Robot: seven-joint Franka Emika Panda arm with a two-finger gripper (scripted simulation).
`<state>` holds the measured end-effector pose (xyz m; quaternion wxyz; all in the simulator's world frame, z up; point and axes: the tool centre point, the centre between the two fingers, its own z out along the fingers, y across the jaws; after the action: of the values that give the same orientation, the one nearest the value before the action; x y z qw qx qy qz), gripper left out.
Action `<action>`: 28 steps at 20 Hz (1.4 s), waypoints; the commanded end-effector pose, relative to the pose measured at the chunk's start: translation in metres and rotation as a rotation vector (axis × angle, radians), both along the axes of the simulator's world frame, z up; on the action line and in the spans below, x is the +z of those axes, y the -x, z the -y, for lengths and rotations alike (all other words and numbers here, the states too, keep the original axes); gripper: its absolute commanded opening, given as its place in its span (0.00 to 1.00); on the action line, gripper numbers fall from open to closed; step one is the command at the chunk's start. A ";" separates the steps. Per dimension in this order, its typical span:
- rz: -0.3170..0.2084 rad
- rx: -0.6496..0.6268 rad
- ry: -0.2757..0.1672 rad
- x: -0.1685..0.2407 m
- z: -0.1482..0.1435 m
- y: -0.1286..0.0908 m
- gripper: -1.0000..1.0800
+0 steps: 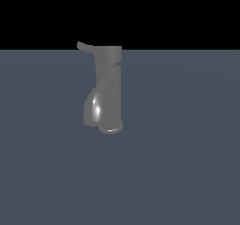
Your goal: Turn on the faucet by rotating a designated handle.
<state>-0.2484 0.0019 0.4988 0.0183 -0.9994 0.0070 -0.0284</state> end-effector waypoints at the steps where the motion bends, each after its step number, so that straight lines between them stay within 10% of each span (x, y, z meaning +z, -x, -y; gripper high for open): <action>1: 0.000 0.000 0.000 0.000 0.000 0.000 0.00; 28: 0.037 -0.136 -0.028 0.013 -0.009 -0.030 0.00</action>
<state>-0.2232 0.0102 0.5127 0.0306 -0.9963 0.0630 -0.0490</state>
